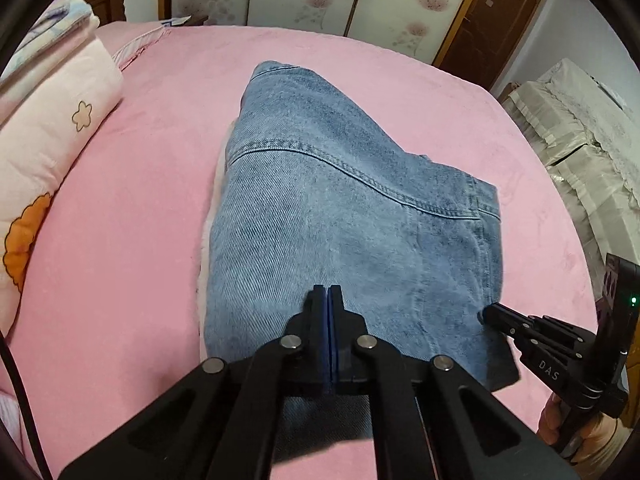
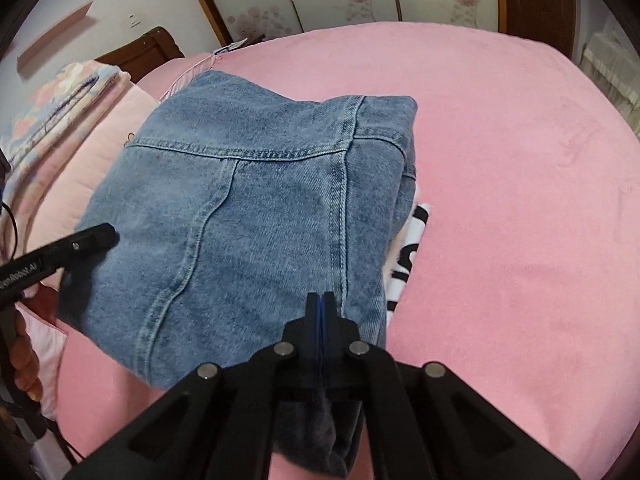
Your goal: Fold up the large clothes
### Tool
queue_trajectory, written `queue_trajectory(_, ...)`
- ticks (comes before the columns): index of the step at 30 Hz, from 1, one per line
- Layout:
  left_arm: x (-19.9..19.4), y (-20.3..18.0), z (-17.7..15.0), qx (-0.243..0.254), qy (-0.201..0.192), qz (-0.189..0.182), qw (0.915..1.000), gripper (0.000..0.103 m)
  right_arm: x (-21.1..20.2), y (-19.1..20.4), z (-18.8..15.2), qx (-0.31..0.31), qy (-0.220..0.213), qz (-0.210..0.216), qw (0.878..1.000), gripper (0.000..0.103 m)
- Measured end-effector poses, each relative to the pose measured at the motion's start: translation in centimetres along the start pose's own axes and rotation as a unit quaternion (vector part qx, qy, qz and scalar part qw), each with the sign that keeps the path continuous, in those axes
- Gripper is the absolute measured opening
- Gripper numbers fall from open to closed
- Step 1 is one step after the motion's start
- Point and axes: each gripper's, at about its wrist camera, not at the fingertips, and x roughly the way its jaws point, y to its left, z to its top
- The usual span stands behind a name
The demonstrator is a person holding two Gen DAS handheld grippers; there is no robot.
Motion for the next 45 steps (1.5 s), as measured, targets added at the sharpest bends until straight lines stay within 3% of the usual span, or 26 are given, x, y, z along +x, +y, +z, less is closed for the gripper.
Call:
queue_trajectory(3, -1.4, -1.1, -0.7, -0.001, 0.009, 0.001, 1.0000, 0.024, -1.8, 0.1, -0.6, 0.003, 0.004, -0.009, 1.000, 0.008)
queue_trajectory(5, -2.6, -1.9, -1.2, 0.000, 0.009, 0.008, 0.9999, 0.052, -3.5, -0.1, -1.0, 0.006, 0.004, -0.006, 1.000, 0.016)
queue_trajectory(7, -4.4, -2.8, -2.1, -0.006, -0.006, 0.019, 0.9998, 0.069, -5.1, -0.3, -1.6, 0.008, 0.002, -0.002, 1.000, 0.019)
queue_trajectory(10, -6.9, -3.7, -3.5, -0.026, -0.022, 0.021, 0.9992, 0.070, -7.9, -0.5, -2.5, 0.007, 0.005, 0.002, 1.000, 0.019)
queue_trajectory(15, -10.2, -5.4, -6.4, -0.059, -0.005, 0.016, 0.9981, 0.070, -13.3, -1.1, -5.0, 0.006, 0.003, 0.009, 1.000, 0.019)
queue_trajectory(23, -16.1, -11.4, -13.2, -0.029, 0.007, 0.057, 0.9979, 0.070, -20.9, -2.8, -11.2, -0.006, 0.019, 0.013, 1.000, 0.019)
queue_trajectory(31, -21.2, -16.5, -21.2, -0.053, 0.000, 0.061, 0.9967, 0.070, -27.1, -4.5, -17.8, -0.026, 0.034, -0.002, 0.999, 0.019)
queue_trajectory(39, -23.9, -21.0, -28.2, -0.039, 0.007, 0.085, 0.9956, 0.070, -31.9, -5.4, -22.4, -0.039, 0.004, -0.029, 0.999, 0.019)
queue_trajectory(41, -24.4, -21.8, -29.3, -0.036, 0.007, 0.087, 0.9956, 0.070, -33.0, -5.6, -23.6, -0.037, 0.000, -0.034, 0.999, 0.022)
queue_trajectory(43, -24.9, -22.7, -30.2, -0.034, 0.005, 0.089, 0.9955, 0.070, -33.6, -5.8, -24.5, -0.036, -0.001, -0.038, 0.999, 0.037)
queue_trajectory(45, -25.3, -23.7, -31.2, -0.031, 0.010, 0.095, 0.9949, 0.070, -34.5, -6.0, -25.6, -0.035, -0.007, -0.043, 0.998, 0.041)
